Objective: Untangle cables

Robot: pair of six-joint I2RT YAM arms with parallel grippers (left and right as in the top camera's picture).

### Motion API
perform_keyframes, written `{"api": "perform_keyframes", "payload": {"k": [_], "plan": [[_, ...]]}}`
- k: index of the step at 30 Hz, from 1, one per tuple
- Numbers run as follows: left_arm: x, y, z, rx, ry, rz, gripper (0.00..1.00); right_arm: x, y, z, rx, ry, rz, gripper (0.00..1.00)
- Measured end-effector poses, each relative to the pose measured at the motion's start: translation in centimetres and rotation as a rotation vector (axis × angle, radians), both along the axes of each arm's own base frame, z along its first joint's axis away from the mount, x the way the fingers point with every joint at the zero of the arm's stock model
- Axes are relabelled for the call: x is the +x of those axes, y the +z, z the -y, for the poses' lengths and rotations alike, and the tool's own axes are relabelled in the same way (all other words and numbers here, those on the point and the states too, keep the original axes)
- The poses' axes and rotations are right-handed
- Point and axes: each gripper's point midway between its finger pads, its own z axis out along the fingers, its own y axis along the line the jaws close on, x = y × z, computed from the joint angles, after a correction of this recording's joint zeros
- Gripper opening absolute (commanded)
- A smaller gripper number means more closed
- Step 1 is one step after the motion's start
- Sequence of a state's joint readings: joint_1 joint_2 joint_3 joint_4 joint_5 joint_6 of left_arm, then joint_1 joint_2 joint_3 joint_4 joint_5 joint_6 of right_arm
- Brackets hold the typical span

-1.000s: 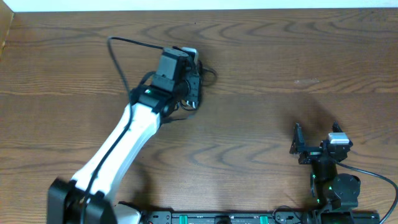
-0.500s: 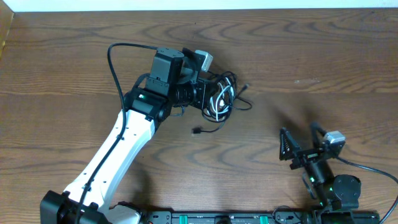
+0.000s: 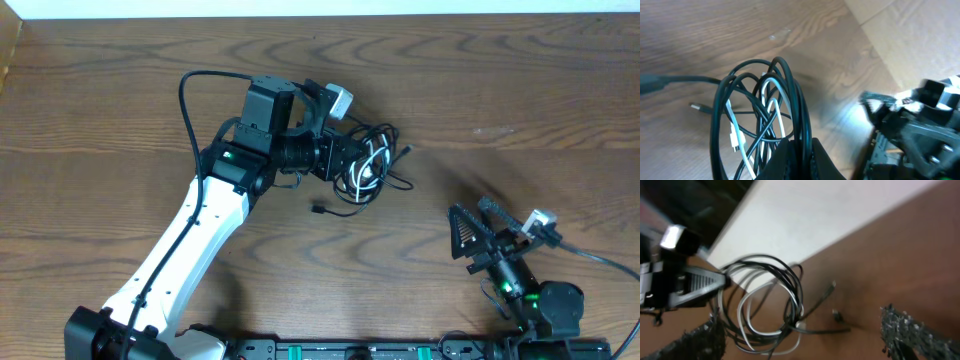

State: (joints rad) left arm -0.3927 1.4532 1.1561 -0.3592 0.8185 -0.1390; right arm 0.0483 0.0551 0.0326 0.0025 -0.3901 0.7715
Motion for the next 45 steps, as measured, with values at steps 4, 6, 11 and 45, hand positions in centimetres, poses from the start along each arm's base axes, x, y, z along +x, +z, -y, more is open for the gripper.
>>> {"api": "perform_keyframes", "payload": {"k": [4,6,11,45], "plan": [[-0.3,0.2,0.2,-0.017,-0.020,-0.006,0.08,0.4,-0.3,-0.5,0.047,0.024,-0.129,0.91],[-0.5,0.3,0.3,-0.024,-0.028,-0.007,0.08,0.7,0.7,-1.4,0.069,0.083,-0.184,0.97],[-0.4,0.6,0.4,-0.040,-0.022,-0.015,0.08,1.8,4.2,-4.7,0.103,0.312,-0.155,0.99],[1.0,0.8,0.2,-0.077,0.136,-0.157,0.08,3.6,0.0,-13.9,0.153,0.566,-0.264,0.57]]}}
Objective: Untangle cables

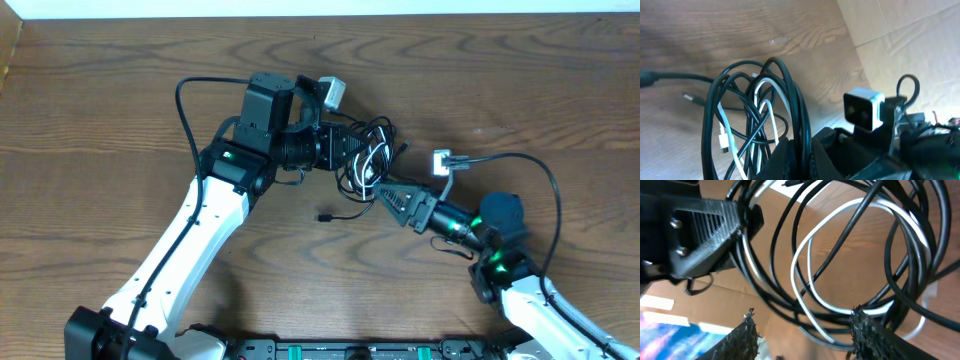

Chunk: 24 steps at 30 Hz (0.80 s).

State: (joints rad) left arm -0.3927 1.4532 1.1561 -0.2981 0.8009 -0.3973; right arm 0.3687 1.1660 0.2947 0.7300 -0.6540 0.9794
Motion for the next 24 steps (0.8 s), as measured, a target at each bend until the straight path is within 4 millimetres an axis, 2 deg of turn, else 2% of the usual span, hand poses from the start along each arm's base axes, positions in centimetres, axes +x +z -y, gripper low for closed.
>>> {"api": "perform_keyframes", "payload": {"k": [7,14,21,24], "plan": [[0.0,0.0,0.0,-0.020,0.032,-0.060,0.08,0.6,0.0,-0.5,-0.035,-0.068,0.052,0.56],[-0.2,0.2,0.1,-0.035,0.030,-0.082,0.08,1.6,0.1,0.0,-0.051,-0.150,0.069,0.54],[-0.4,0.2,0.4,-0.041,0.020,-0.088,0.08,1.5,0.6,-0.8,-0.035,-0.145,0.101,0.53],[-0.9,0.3,0.9,-0.041,0.004,-0.087,0.08,1.3,0.1,-1.3,-0.041,-0.133,0.092,0.49]]}}
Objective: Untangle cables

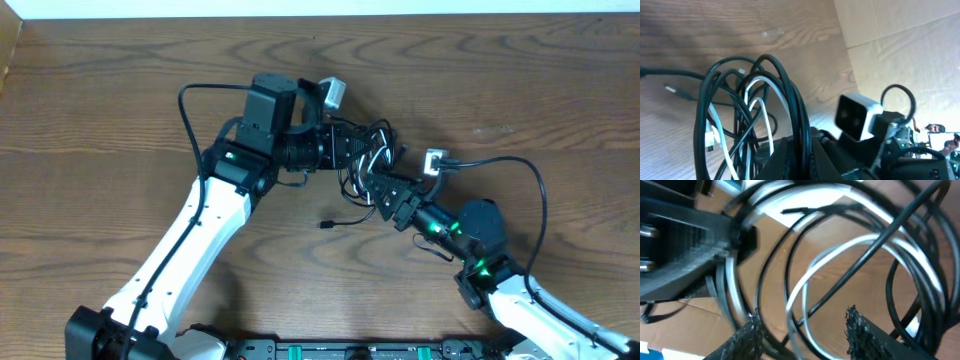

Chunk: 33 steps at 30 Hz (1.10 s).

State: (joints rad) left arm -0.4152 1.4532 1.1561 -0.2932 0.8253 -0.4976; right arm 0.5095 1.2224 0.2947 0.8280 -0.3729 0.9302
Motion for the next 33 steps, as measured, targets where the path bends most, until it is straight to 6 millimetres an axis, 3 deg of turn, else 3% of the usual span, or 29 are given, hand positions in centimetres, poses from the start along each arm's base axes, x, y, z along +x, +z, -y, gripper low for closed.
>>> {"api": "perform_keyframes", "payload": {"k": [4,7,8,13,18,22,25,28,33], "plan": [[-0.7,0.1,0.9,-0.002,-0.028,0.004,0.08,0.3,-1.3,-0.1,-0.015,-0.006,-0.032,0.37],[-1.1,0.1,1.3,-0.004,-0.042,0.003,0.07,0.5,-1.6,-0.2,-0.010,-0.007,-0.034,0.05],[-1.2,0.1,1.3,-0.004,-0.045,0.003,0.08,0.6,-1.6,-0.3,-0.009,-0.007,-0.036,0.01],[-0.9,0.0,1.2,0.003,-0.034,0.007,0.08,0.5,-1.7,-0.4,-0.002,0.001,-0.044,0.01],[1.2,-0.9,-0.8,0.065,0.076,0.027,0.09,0.4,-1.5,0.0,0.005,0.044,-0.039,0.01],[3.1,-2.2,-3.3,0.158,0.195,0.032,0.28,0.6,0.0,1.1,0.036,0.080,0.010,0.01],[3.6,-3.4,-4.7,0.230,0.257,0.021,0.44,0.2,2.9,1.9,0.091,0.124,0.107,0.01],[3.7,-4.0,-5.4,0.274,0.285,0.017,0.71,-0.5,5.7,2.7,0.143,0.171,0.201,0.01],[3.8,-4.9,-5.9,0.307,0.304,-0.003,0.89,-1.1,7.7,3.7,0.182,0.197,0.263,0.01]]}}
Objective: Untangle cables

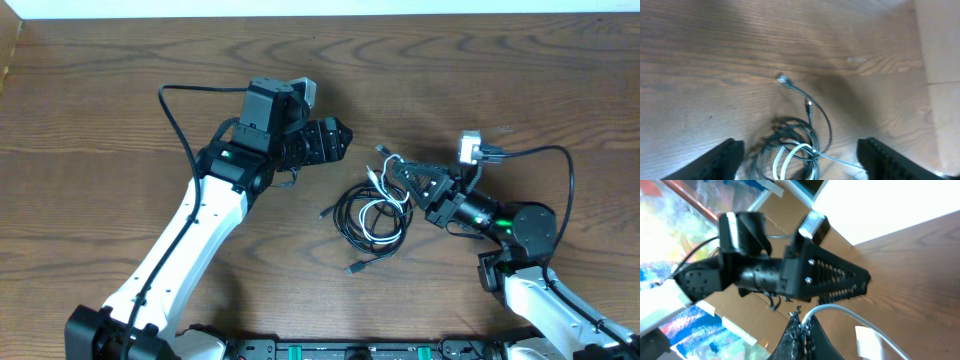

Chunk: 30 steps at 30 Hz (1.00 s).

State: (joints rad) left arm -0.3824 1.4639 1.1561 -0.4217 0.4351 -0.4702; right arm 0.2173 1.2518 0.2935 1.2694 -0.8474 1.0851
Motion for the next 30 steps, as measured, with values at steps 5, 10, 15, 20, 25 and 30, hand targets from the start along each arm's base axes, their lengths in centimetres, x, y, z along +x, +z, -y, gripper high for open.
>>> {"api": "perform_keyframes", "payload": {"k": [5,10,15,20,25,30], "plan": [[-0.3,-1.0,0.7,0.000,-0.024,-0.031,0.91,0.3,0.2,0.6,0.010,-0.012,-0.006,0.01],[-1.6,-0.9,2.5,0.010,-0.117,-0.008,0.91,0.5,1.5,0.8,0.032,-0.029,0.033,0.01],[-3.0,-0.9,4.4,0.039,-0.228,0.040,0.91,1.6,5.2,0.8,0.056,-0.041,0.115,0.01],[-3.7,-0.7,5.6,0.050,-0.289,0.077,0.91,3.2,8.4,0.5,0.047,-0.047,0.155,0.01],[-3.4,-0.9,5.3,0.078,-0.281,0.092,0.91,5.2,9.7,0.7,-0.015,-0.078,0.148,0.01],[-2.7,-1.4,4.3,0.138,-0.235,0.102,0.91,8.5,11.8,4.4,-0.094,-0.208,0.169,0.01]]}}
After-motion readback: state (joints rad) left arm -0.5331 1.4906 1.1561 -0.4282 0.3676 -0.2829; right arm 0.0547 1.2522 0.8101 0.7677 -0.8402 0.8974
